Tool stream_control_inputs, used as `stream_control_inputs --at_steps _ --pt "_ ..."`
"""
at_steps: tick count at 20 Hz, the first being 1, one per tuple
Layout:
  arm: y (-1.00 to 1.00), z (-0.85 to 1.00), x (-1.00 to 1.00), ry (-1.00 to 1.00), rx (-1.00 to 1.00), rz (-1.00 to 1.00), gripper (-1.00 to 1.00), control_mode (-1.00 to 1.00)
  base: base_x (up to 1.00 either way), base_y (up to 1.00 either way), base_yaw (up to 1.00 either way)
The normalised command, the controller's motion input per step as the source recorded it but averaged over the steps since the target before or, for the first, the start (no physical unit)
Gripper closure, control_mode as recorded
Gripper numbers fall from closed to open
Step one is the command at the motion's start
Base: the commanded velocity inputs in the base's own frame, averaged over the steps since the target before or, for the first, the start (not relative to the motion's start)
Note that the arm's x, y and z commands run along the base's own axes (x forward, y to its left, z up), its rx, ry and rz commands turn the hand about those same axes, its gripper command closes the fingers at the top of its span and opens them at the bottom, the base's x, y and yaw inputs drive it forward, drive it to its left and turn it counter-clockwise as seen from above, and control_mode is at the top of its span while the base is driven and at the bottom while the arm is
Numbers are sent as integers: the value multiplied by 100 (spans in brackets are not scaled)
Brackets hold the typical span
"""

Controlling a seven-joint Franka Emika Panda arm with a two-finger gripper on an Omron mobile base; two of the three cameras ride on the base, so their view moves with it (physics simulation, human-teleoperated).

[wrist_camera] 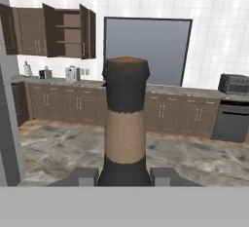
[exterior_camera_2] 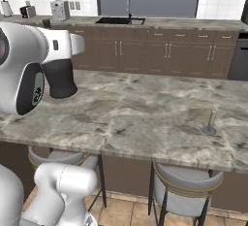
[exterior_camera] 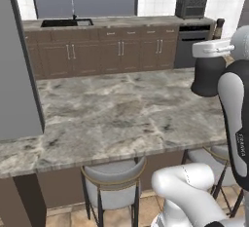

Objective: Get the candle and the liquor from the cabinet and move them to the dining counter.

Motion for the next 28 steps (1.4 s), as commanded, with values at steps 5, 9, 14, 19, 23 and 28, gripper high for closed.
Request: stream_control_inputs --at_steps 5,9,14,19,23,28 --pt "0 0 0 0 0 0 100 100 23 0 19" --pt "0 0 0 0 0 0 100 100 1 0 1" --pt "-12 -29 28 -3 1 10 100 -100 0 0 0" --pt "8 -90 89 0 0 36 100 -100 0 0 0" --pt "26 -100 90 0 0 43 100 -100 0 0 0" --pt "26 -66 85 1 0 31 100 -100 0 0 0"
